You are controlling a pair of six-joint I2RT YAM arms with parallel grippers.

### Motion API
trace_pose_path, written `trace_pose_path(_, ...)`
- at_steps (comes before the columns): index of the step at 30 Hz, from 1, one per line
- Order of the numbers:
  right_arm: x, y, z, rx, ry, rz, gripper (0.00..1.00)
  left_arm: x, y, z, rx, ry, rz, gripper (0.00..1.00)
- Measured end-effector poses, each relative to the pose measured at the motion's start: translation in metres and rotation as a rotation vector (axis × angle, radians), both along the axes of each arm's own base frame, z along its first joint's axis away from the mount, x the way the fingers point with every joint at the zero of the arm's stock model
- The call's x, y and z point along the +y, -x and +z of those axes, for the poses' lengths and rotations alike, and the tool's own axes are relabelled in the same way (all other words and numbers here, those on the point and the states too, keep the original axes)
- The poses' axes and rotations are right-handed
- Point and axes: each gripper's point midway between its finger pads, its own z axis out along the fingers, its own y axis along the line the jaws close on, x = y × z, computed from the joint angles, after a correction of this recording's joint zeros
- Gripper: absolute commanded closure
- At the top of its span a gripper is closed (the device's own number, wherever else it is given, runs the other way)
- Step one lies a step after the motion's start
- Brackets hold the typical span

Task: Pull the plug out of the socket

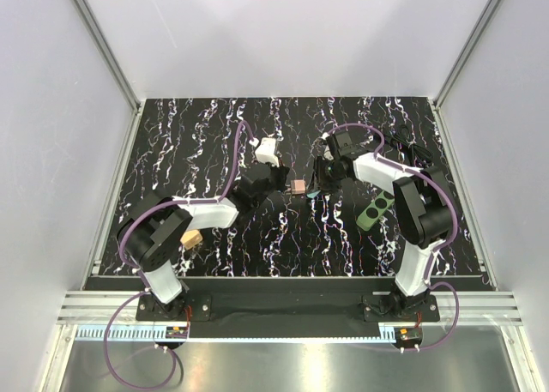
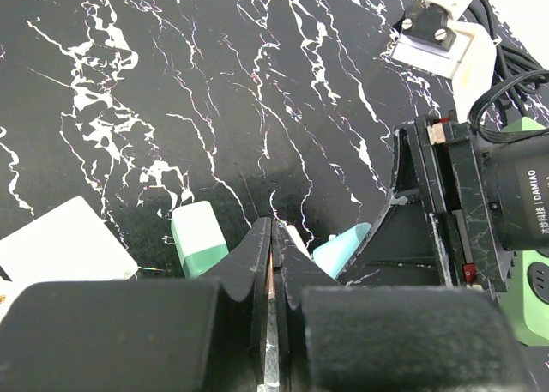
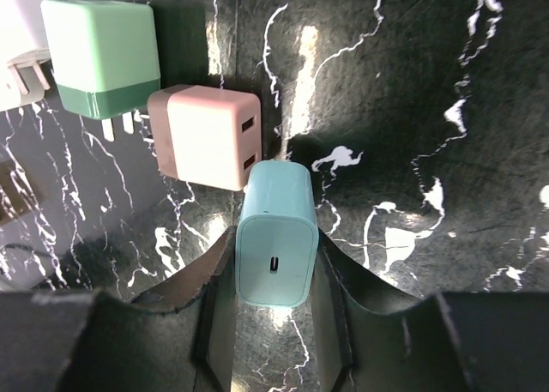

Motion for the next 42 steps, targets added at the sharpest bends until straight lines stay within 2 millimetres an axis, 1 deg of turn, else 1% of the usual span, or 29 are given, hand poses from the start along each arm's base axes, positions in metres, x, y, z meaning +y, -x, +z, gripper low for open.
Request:
trace_pose_path(2, -0.002, -0.002, 0.000, -0.006, 0.011, -0.002, 0.57, 0.000, 0.000, 0.000, -0.001, 0.001, 0.000, 0.94)
trace_pose_path(3, -0.002, -0.002, 0.000, -0.008, 0.015, -0.003, 0.53, 0.000, 0.000, 0.000, -0.001, 0.001, 0.000, 0.94)
trace_pose_path(4, -0.003, -0.002, 0.000, -0.009, 0.018, -0.002, 0.47, 0.000, 0.000, 0.000, 0.000, 0.000, 0.000, 0.93)
trace_pose_path(5, -0.003, -0.002, 0.001, -0.010, 0.020, 0.000, 0.43, 0.000, 0.000, 0.000, 0.000, 0.001, 0.000, 0.93)
trace_pose_path(6, -0.003, -0.003, 0.001, -0.011, 0.023, 0.001, 0.41, 0.000, 0.000, 0.000, 0.000, 0.001, 0.000, 0.93)
trace_pose_path(8, -0.004, -0.004, 0.002, -0.016, 0.031, 0.001, 0.29, 0.000, 0.000, 0.000, 0.000, 0.001, -0.002, 0.93)
trace_pose_path(9, -0.005, -0.005, 0.003, -0.016, 0.037, -0.003, 0.25, -0.001, 0.000, 0.000, 0.000, 0.001, -0.004, 0.93)
trace_pose_path(10, -0.006, -0.005, 0.004, -0.016, 0.043, -0.001, 0.17, -0.001, 0.001, 0.000, 0.001, 0.001, -0.006, 0.92)
trace_pose_path(11, -0.006, -0.006, 0.006, -0.014, 0.049, -0.001, 0.13, -0.001, 0.001, 0.000, 0.001, 0.002, -0.009, 0.93)
trace_pose_path(12, -0.006, -0.009, 0.009, -0.020, 0.055, 0.002, 0.06, -0.001, 0.001, 0.000, 0.001, 0.002, -0.009, 0.93)
trace_pose_path(14, -0.007, -0.016, 0.017, -0.034, 0.074, -0.002, 0.00, -0.002, 0.001, 0.000, 0.002, 0.003, -0.012, 0.93)
trace_pose_path(17, -0.011, -0.025, 0.030, -0.062, 0.101, -0.015, 0.00, -0.002, 0.001, 0.000, 0.001, 0.003, -0.013, 0.92)
trace_pose_path(19, -0.015, -0.022, 0.036, -0.066, 0.116, -0.025, 0.00, 0.000, 0.004, -0.002, 0.003, 0.002, -0.014, 0.91)
trace_pose_path(20, -0.019, -0.018, 0.039, -0.063, 0.124, -0.032, 0.00, 0.002, 0.007, -0.005, 0.008, -0.002, -0.016, 0.84)
trace_pose_path(22, -0.024, -0.009, 0.049, -0.065, 0.128, -0.048, 0.00, 0.008, 0.017, -0.012, 0.022, -0.012, -0.023, 0.75)
trace_pose_path(23, -0.027, -0.004, 0.055, -0.072, 0.123, -0.056, 0.00, 0.010, 0.023, -0.015, 0.030, -0.015, -0.030, 0.68)
trace_pose_path(24, -0.029, 0.003, 0.058, -0.074, 0.121, -0.063, 0.00, 0.012, 0.027, -0.017, 0.037, -0.019, -0.035, 0.65)
trace_pose_path(26, -0.037, 0.021, 0.067, -0.074, 0.114, -0.085, 0.00, 0.013, 0.038, -0.018, 0.054, -0.010, -0.062, 0.57)
trace_pose_path(27, -0.041, 0.029, 0.069, -0.071, 0.110, -0.097, 0.00, 0.014, 0.045, -0.015, 0.058, 0.003, -0.079, 0.50)
trace_pose_path(28, -0.043, 0.036, 0.071, -0.072, 0.102, -0.108, 0.00, 0.015, 0.053, -0.013, 0.062, 0.018, -0.100, 0.47)
trace_pose_path(29, -0.045, 0.043, 0.072, -0.067, 0.099, -0.116, 0.00, 0.015, 0.060, -0.010, 0.065, 0.034, -0.114, 0.45)
trace_pose_path(30, -0.047, 0.050, 0.071, -0.060, 0.088, -0.129, 0.00, 0.018, 0.070, -0.004, 0.065, 0.062, -0.132, 0.39)
trace_pose_path(32, -0.048, 0.062, 0.067, -0.045, 0.066, -0.144, 0.00, 0.024, 0.088, 0.001, 0.075, 0.099, -0.157, 0.34)
trace_pose_path(33, -0.049, 0.068, 0.063, -0.036, 0.058, -0.149, 0.00, 0.028, 0.098, 0.002, 0.084, 0.121, -0.170, 0.29)
trace_pose_path(35, -0.047, 0.082, 0.055, -0.014, 0.029, -0.157, 0.00, 0.038, 0.117, 0.002, 0.105, 0.155, -0.189, 0.25)
trace_pose_path(37, -0.043, 0.097, 0.048, -0.006, -0.001, -0.156, 0.00, 0.047, 0.137, -0.001, 0.131, 0.187, -0.212, 0.18)
trace_pose_path(40, -0.033, 0.116, 0.041, -0.013, -0.063, -0.150, 0.00, 0.058, 0.167, -0.001, 0.151, 0.260, -0.268, 0.13)
trace_pose_path(42, -0.026, 0.126, 0.038, -0.013, -0.109, -0.149, 0.00, 0.066, 0.188, -0.001, 0.158, 0.317, -0.307, 0.11)
